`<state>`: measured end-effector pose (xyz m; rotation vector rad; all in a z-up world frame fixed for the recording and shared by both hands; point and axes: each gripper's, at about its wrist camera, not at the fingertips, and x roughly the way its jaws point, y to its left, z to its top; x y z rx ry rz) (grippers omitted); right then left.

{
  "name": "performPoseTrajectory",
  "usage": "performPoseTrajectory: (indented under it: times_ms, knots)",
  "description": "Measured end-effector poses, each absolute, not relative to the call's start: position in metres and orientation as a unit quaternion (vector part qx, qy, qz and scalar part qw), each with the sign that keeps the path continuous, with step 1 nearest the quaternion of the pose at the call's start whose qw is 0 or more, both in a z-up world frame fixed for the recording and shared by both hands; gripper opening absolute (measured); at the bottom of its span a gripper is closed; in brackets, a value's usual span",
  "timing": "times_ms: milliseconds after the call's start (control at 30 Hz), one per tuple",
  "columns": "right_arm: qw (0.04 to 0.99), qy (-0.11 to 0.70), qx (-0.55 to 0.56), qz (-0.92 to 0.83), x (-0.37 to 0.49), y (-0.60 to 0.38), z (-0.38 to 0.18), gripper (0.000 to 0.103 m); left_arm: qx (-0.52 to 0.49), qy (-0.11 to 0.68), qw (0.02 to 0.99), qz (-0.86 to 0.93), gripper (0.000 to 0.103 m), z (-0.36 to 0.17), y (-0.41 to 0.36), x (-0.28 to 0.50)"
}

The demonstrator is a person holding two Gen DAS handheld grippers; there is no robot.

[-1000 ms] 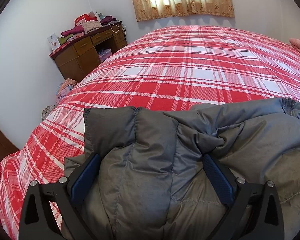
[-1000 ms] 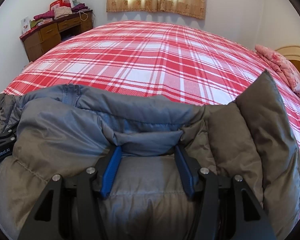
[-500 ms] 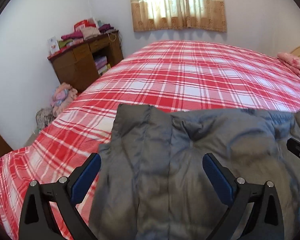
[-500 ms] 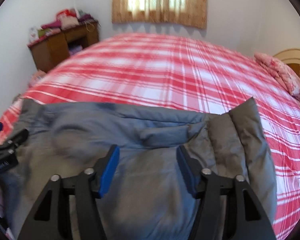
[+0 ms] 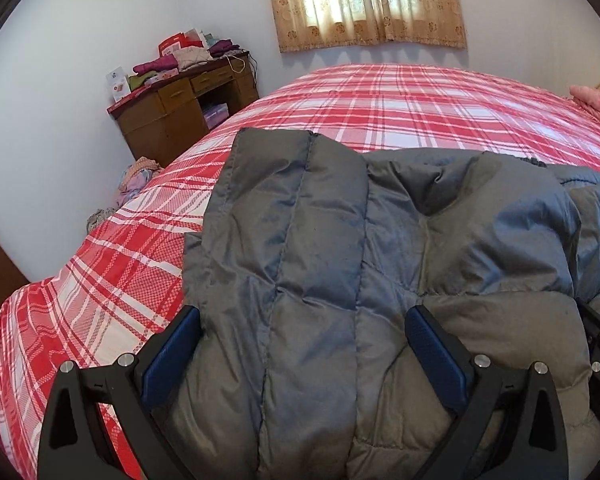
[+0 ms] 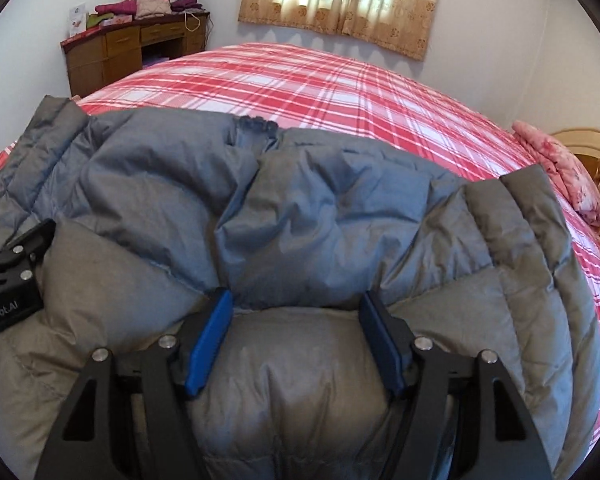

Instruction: Fold large clothes

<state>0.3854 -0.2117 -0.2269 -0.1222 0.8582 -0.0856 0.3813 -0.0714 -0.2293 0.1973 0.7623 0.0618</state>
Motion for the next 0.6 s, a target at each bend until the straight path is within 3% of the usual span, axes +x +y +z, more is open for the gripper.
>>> performPoseTrajectory:
  times_ms: [167, 233, 400, 600]
  knots:
    - [0.913, 0.408, -0.019, -0.029, 0.352, -0.223, -0.199, 0.07, 0.067, 0.38, 0.922, 0.043, 0.102, -0.197, -0.047, 0.347]
    - [0.923, 0.383, -0.014, -0.032, 0.325, -0.223, -0.186, 0.076, 0.062, 0.353, 0.932, 0.055, 0.102, -0.186, -0.03, 0.32]
    - [0.923, 0.383, -0.023, -0.03, 0.276, -0.211, -0.2, 0.079, 0.03, 0.407, 0.911, 0.059, 0.102, -0.225, -0.002, 0.301]
    - [0.922, 0.377, -0.077, -0.042, 0.276, -0.195, -0.223, 0.08, -0.012, 0.4, 0.916, 0.029, 0.102, -0.241, 0.003, 0.296]
